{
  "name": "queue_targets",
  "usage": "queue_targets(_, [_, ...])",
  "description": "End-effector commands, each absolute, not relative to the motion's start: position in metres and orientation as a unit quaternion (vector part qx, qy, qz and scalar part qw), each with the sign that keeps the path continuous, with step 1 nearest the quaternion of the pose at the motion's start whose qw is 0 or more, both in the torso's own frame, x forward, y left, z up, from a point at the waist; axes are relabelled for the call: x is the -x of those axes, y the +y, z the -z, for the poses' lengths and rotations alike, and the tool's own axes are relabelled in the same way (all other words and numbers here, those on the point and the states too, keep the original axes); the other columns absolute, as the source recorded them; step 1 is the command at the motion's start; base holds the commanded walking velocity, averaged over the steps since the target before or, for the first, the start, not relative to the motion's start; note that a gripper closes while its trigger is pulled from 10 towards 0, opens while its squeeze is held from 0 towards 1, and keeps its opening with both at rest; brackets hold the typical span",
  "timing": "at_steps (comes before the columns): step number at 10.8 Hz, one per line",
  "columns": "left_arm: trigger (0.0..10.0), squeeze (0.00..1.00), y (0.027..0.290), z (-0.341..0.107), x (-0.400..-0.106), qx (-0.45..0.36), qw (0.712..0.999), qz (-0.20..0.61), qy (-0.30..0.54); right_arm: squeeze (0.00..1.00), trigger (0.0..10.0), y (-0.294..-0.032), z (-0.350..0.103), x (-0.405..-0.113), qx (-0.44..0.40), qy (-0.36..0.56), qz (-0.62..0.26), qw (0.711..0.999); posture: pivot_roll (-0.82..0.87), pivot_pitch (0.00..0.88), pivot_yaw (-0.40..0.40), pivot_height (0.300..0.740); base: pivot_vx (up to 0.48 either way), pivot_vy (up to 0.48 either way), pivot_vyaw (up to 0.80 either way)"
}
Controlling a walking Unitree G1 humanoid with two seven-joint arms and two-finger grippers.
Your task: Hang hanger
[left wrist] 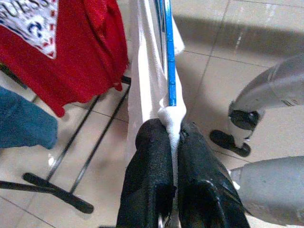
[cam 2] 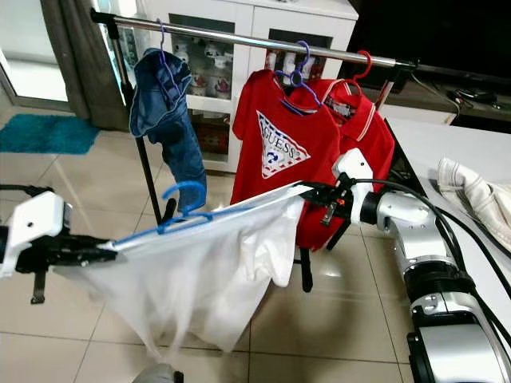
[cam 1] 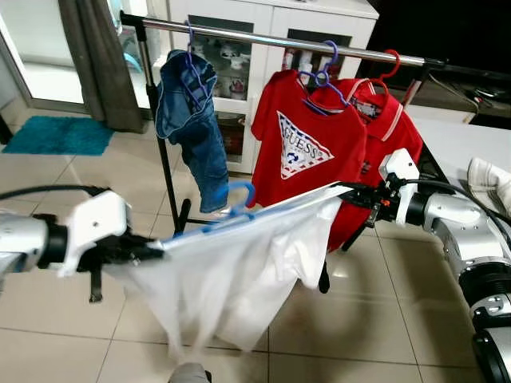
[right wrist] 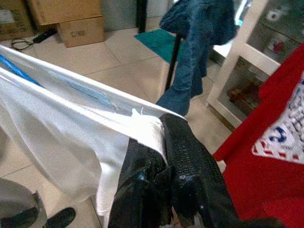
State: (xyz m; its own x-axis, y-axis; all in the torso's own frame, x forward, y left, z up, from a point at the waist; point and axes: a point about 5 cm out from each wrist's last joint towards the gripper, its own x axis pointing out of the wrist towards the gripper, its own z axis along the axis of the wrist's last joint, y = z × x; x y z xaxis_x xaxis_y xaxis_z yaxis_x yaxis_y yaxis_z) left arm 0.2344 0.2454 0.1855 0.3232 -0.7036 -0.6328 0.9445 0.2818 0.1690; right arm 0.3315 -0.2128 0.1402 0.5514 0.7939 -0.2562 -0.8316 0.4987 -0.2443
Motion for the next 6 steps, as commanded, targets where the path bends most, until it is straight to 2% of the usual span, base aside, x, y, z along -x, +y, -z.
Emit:
queue_targets(1, [0.0, 0.00, 0.248, -0.188, -0.239, -0.284, 0.757, 0.540, 0.234, 0.00, 0.0, -0.219, -0.147, -0.328, 0.190, 0.050, -0.483, 0.853, 0.19, 0.000, -0.078, 0.740, 0.000, 0.000, 0.00])
queue_targets(2, [0.0, 0.00, 0.249, -0.188, -0.241, -0.286, 0.754, 0.542, 0.235, 0.00, 0.0, -0.217, -0.148, -0.327, 0.194, 0.049, -0.493, 0.847, 0.18, 0.000, -0.076, 0.740, 0.000, 0.000, 0.00])
queue_targets(4, [0.0, 0.00, 0.247, -0.190, -0.260, -0.305, 0.768, 0.517, 0.224, 0.00, 0.0, -0.208, -0.142, -0.314, 0.200, 0.061, -0.545, 0.812, 0.18, 0.000, -0.074, 0.740, 0.000, 0.000, 0.00])
queue_targets(6, [0.0, 0.00, 0.236, -0.190, -0.266, -0.311, 0.752, 0.541, 0.213, 0.00, 0.0, -0.195, -0.138, -0.305, 0.209, 0.068, -0.585, 0.781, 0.18, 0.000, -0.074, 0.740, 0.000, 0.000, 0.00])
